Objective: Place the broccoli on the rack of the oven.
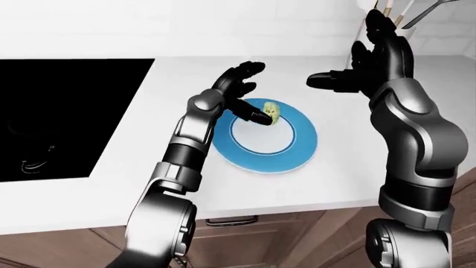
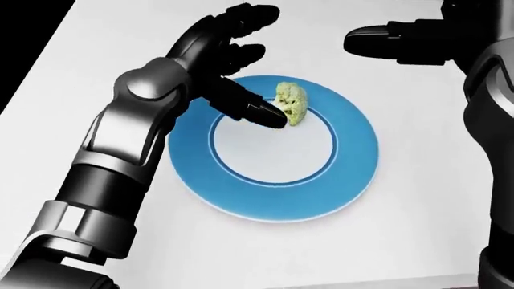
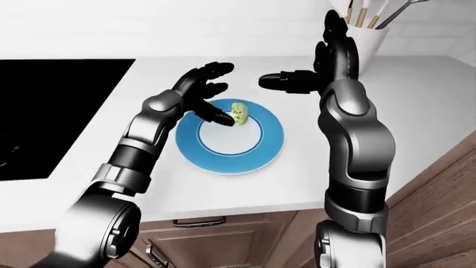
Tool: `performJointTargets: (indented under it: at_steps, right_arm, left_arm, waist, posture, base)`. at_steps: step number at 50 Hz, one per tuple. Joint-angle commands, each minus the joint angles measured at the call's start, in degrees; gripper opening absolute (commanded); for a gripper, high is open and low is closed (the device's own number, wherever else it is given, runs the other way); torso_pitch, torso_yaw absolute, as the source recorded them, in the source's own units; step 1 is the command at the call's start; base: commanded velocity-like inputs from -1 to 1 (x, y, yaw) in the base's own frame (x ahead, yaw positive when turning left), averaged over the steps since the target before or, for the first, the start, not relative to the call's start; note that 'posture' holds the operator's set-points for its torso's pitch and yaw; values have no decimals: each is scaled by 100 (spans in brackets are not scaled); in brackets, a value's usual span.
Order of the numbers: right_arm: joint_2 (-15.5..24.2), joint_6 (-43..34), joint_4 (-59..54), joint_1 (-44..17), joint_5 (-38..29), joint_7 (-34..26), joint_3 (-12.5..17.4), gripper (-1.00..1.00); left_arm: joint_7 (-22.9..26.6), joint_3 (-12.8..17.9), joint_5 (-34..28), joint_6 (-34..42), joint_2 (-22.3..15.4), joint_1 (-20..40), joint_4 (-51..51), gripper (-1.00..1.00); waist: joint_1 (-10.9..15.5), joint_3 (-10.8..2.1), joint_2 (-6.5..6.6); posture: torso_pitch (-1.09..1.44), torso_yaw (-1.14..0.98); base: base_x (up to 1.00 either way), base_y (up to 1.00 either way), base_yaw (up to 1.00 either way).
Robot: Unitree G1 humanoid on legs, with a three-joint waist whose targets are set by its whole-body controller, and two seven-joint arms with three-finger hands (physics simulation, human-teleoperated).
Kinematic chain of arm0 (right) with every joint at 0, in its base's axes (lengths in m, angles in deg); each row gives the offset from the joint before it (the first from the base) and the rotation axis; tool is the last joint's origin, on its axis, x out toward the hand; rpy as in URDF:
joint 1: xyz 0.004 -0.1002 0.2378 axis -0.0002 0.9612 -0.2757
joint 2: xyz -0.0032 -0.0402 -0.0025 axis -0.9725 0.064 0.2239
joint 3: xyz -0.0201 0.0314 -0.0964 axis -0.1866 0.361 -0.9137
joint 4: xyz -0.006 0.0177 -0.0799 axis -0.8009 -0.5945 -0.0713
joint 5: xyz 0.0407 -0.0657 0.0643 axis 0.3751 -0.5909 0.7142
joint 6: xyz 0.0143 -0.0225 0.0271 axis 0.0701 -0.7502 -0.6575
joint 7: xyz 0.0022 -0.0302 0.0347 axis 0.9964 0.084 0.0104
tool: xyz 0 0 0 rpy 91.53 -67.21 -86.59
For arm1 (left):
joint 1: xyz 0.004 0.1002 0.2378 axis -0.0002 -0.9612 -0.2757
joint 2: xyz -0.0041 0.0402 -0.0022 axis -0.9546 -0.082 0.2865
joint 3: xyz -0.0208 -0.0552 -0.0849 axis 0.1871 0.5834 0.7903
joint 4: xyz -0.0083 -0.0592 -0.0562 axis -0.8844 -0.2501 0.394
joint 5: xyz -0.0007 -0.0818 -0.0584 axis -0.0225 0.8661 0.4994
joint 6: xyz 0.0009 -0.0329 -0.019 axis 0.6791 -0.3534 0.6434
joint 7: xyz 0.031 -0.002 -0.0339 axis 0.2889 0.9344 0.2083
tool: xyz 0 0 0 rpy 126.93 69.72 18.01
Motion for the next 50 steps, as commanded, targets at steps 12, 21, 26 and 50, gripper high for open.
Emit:
performJointTargets:
  at_steps: [12, 21, 26, 50]
  right_arm:
    - [66, 164, 160, -201, -21, 2, 51, 100]
    - [50, 222, 104, -185, -35, -19, 41, 100]
    - [56, 203, 130, -188, -27, -15, 53, 100]
    - [14, 163, 187, -213, -53, -21, 13, 100]
  left_arm:
    - [-9, 25, -168, -495, 77, 435, -332, 65]
    - [-30, 57, -165, -526, 128, 710, -581, 57]
    - [-28, 32, -157, -516, 193, 748, -578, 51]
    - [-134, -8, -381, -822, 373, 860, -1104, 49]
  waist:
    - [9, -187, -37]
    - [9, -200, -48]
    - [13, -202, -53]
    - [19, -223, -72]
  posture:
    - [0, 0]
    - [0, 0]
    - [0, 0]
    - [0, 0]
  base:
    - [0, 0, 0]
    - [0, 0, 0]
    - [0, 0, 0]
    - [0, 0, 0]
